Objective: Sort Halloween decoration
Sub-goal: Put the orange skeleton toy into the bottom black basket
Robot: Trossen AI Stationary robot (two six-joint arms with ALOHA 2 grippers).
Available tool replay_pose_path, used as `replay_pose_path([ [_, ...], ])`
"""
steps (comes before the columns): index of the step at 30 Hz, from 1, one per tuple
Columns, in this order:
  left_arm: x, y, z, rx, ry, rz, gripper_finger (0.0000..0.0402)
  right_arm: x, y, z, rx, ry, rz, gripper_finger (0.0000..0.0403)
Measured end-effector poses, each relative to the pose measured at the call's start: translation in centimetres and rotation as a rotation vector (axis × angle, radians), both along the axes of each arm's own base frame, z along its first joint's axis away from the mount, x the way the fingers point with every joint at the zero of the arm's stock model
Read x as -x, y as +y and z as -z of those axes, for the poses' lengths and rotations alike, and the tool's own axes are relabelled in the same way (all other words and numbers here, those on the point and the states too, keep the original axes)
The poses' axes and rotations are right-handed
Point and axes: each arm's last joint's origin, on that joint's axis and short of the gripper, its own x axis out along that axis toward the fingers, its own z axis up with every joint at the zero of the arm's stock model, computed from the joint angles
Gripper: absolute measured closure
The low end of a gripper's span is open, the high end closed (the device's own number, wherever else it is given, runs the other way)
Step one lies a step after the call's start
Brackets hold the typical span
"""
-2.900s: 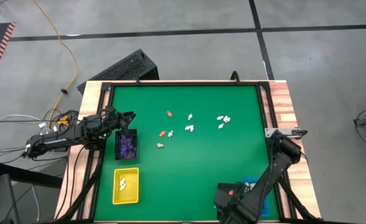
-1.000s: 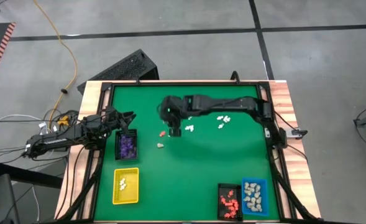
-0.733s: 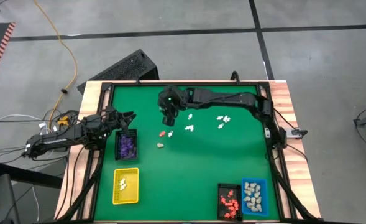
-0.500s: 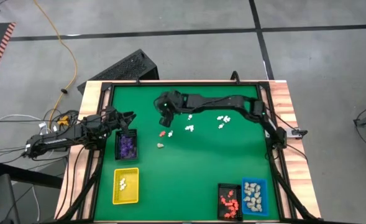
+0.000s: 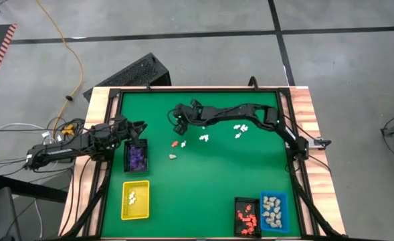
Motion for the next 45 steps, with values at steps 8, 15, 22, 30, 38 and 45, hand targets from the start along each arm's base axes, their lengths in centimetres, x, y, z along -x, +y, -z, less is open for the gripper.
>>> replay_pose_path([
  [8,0.0,0.0,0.0,-0.001,0.000,-0.007,0.0276,0.7,0.8,3.5,0.002,-0.159,0.015,0.0245],
  [15,0.0,0.0,0.0,0.012,-0.009,-0.010,0.0276,1.9,1.2,5.5,0.008,-0.188,0.083,0.0245],
  [22,0.0,0.0,0.0,0.013,-0.010,-0.011,0.0276,2.7,2.0,7.1,-0.020,-0.225,0.114,0.0255],
  [30,0.0,0.0,0.0,0.020,-0.015,-0.012,0.0276,2.9,2.2,7.5,-0.047,-0.233,0.133,0.0361],
  [38,0.0,0.0,0.0,0.030,-0.022,-0.014,0.0276,2.6,2.5,5.6,-0.032,-0.260,0.089,0.0378],
  [45,0.0,0.0,0.0,0.029,-0.023,-0.015,0.0276,3.2,4.2,-0.2,0.010,-0.317,0.005,0.0383],
])
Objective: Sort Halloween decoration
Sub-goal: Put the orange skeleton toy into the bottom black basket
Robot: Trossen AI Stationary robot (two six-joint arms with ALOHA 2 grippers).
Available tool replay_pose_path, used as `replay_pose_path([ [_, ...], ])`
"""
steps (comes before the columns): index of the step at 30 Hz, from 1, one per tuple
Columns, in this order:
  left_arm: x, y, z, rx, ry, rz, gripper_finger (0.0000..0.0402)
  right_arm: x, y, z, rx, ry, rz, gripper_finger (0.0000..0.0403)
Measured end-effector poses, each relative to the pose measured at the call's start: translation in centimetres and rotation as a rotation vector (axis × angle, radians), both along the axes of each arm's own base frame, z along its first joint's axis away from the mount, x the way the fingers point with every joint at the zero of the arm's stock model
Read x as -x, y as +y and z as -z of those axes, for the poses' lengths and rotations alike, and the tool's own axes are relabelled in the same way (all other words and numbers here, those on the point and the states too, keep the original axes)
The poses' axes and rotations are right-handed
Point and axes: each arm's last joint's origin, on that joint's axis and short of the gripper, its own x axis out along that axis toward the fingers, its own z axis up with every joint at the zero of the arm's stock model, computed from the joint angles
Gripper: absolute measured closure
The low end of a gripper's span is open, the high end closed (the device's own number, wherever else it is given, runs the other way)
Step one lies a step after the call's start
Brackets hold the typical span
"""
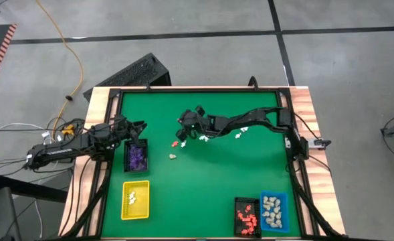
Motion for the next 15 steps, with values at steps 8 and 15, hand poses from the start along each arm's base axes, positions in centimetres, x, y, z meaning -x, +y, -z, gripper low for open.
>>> replay_pose_path([
  [8,0.0,0.0,0.0,-0.003,0.002,0.000,0.0276,3.1,5.4,-6.6,-0.063,0.078,-0.265,0.0387],
  [15,0.0,0.0,0.0,-0.003,0.003,0.000,0.0276,8.1,11.6,-9.8,-0.210,0.276,-0.459,0.0387],
])
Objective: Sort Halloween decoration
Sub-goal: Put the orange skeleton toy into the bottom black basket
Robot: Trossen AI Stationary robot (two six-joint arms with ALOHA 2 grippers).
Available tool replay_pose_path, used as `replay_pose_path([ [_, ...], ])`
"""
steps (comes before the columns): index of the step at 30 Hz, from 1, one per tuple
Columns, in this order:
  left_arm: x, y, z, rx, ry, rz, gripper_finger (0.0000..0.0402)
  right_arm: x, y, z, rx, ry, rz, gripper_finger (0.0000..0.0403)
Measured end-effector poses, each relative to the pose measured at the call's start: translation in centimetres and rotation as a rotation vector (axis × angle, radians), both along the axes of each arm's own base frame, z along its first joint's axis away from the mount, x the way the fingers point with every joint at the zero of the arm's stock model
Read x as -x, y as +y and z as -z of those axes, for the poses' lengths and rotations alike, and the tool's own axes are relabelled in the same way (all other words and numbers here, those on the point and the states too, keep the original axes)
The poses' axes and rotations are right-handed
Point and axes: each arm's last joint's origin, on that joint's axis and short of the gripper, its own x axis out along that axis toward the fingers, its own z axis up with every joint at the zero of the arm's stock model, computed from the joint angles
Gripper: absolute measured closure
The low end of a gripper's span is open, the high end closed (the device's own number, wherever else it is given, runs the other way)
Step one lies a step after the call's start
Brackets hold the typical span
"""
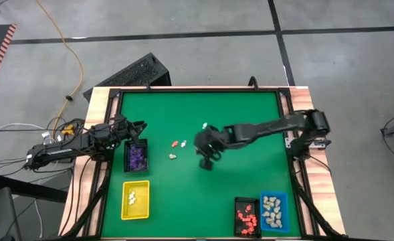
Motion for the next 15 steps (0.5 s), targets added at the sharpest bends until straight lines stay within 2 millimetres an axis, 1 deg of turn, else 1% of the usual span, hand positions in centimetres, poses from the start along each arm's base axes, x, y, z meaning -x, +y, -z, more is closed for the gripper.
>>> replay_pose_path([
  [1,0.0,0.0,0.0,0.000,0.000,0.000,0.0276,0.9,0.9,-0.5,-0.023,0.026,-0.020,0.0387],
  [5,0.0,0.0,0.0,0.000,0.000,0.000,0.0276,3.9,4.8,-1.6,-0.082,0.126,-0.078,0.0387],
  [9,0.0,0.0,0.0,0.000,0.000,0.000,0.0276,6.9,8.8,-2.5,-0.169,0.180,-0.083,0.0387],
  [12,0.0,0.0,0.0,0.001,-0.001,0.000,0.0276,9.1,11.6,-2.6,-0.247,0.251,-0.042,0.0387],
  [15,0.0,0.0,0.0,0.004,-0.003,0.000,0.0276,11.2,14.0,-2.3,-0.314,0.337,0.041,0.0387],
])
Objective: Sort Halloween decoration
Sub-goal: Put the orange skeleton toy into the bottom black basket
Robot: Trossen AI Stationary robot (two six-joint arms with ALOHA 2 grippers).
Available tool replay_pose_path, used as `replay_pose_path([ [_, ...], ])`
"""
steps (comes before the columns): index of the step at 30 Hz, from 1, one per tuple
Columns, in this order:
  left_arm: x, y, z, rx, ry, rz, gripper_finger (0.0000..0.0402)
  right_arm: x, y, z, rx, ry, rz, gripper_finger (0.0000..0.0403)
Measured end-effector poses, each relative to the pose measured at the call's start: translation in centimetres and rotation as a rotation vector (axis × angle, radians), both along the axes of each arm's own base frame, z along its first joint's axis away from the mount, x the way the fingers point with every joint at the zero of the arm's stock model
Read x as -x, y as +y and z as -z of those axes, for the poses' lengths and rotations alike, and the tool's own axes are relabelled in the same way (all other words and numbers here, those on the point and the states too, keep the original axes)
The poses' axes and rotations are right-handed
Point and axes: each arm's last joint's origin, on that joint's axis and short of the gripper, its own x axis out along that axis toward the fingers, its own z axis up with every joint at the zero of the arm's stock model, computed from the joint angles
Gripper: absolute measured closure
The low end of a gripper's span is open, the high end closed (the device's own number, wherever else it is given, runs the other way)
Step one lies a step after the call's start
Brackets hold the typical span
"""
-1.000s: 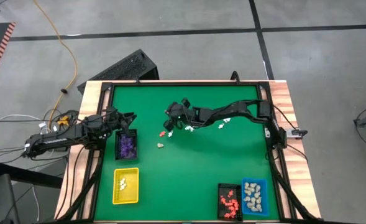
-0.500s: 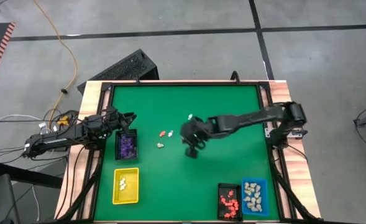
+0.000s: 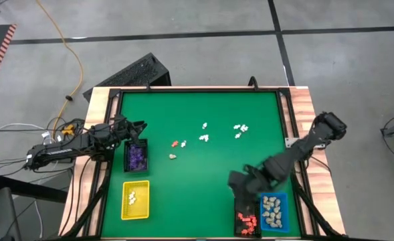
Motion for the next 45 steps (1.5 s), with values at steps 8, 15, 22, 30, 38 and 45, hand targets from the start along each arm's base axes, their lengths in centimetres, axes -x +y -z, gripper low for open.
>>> replay_pose_path([
  [8,0.0,0.0,0.0,0.006,-0.004,-0.001,0.0276,3.8,4.4,1.3,-0.115,0.136,0.231,0.0387],
  [15,0.0,0.0,0.0,0.010,-0.008,-0.008,0.0276,5.2,5.7,2.2,-0.170,0.166,0.382,0.0387],
  [22,0.0,0.0,0.0,0.010,-0.007,-0.009,0.0276,4.9,5.1,3.4,-0.158,0.171,0.411,0.0380],
  [30,0.0,0.0,0.0,0.010,-0.007,-0.009,0.0276,4.3,4.8,3.3,-0.204,0.226,0.411,0.0347],
  [38,0.0,0.0,0.0,0.010,-0.007,-0.009,0.0276,4.3,4.9,3.3,-0.246,0.265,0.412,0.0313],
  [45,0.0,0.0,0.0,0.009,-0.007,-0.009,0.0276,4.1,5.1,3.1,-0.276,0.248,0.405,0.0265],
])
